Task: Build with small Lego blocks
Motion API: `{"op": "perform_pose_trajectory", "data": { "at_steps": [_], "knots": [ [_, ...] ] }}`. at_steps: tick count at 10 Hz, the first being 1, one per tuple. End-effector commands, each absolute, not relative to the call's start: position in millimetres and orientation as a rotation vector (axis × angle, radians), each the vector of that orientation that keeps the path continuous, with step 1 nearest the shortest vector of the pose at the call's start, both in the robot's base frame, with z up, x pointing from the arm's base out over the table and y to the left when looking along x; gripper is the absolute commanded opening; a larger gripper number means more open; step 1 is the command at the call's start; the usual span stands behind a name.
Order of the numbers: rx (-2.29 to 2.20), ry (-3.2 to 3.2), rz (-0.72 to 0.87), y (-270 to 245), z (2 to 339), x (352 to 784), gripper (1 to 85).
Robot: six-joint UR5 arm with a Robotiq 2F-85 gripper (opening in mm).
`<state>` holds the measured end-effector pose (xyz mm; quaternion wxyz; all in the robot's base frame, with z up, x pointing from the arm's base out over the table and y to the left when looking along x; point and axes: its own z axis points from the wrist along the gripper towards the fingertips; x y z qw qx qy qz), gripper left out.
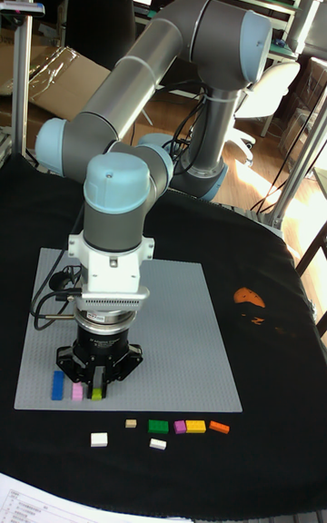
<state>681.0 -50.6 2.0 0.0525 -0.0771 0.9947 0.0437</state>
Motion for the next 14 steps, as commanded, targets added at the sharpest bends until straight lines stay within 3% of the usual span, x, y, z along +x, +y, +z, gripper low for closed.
{"op": "perform_pose_trajectory", "data": {
  "at_steps": [1,9,10,11,12,14],
  "knots": [
    [-0.22,3.023,0.145,-50,4,682,19.0],
    [-0.193,3.033,0.092,-54,12,680,19.0],
    [-0.185,3.025,0.089,-52,10,684,21.3],
    [-0.208,3.0,0.1,-50,8,690,42.3],
    [-0.213,2.995,0.106,-49,8,691,47.7],
    [-0.216,2.994,0.108,-48,6,691,47.7]
  ]
}}
